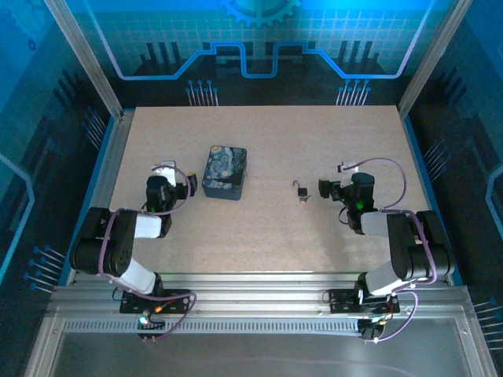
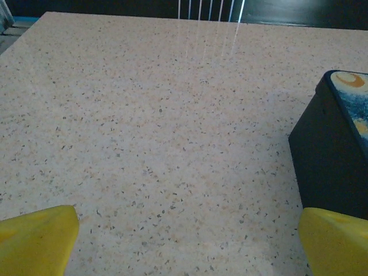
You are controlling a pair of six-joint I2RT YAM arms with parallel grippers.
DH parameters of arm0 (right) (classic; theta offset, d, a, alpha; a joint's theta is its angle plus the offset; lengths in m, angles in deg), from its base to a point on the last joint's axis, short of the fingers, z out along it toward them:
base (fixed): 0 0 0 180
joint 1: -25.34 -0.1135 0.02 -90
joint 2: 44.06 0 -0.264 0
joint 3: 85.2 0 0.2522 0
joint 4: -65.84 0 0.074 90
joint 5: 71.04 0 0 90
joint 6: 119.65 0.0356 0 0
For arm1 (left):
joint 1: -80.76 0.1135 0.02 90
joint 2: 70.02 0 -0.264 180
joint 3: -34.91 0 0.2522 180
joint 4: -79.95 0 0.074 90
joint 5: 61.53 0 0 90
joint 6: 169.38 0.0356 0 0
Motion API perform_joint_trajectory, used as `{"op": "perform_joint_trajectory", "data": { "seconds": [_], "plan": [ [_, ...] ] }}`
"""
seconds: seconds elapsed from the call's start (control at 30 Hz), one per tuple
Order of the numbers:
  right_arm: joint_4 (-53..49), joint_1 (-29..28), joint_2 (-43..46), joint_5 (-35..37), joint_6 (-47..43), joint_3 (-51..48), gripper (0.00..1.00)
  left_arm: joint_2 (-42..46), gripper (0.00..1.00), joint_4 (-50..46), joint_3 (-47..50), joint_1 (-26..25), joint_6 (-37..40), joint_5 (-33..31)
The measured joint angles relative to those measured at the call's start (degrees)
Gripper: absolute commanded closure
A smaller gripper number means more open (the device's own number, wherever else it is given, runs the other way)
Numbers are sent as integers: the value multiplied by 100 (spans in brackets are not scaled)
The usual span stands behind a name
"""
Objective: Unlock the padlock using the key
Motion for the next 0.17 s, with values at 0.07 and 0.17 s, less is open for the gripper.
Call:
{"op": "perform_joint_trajectory", "data": {
  "seconds": [0.07,0.17],
  "plan": [
    [59,0,0,-31,-2,0,0,0,1,2,-2,33,22,105],
    [133,0,0,-50,-2,0,0,0,1,-2,-2,138,33,280]
  ]
}}
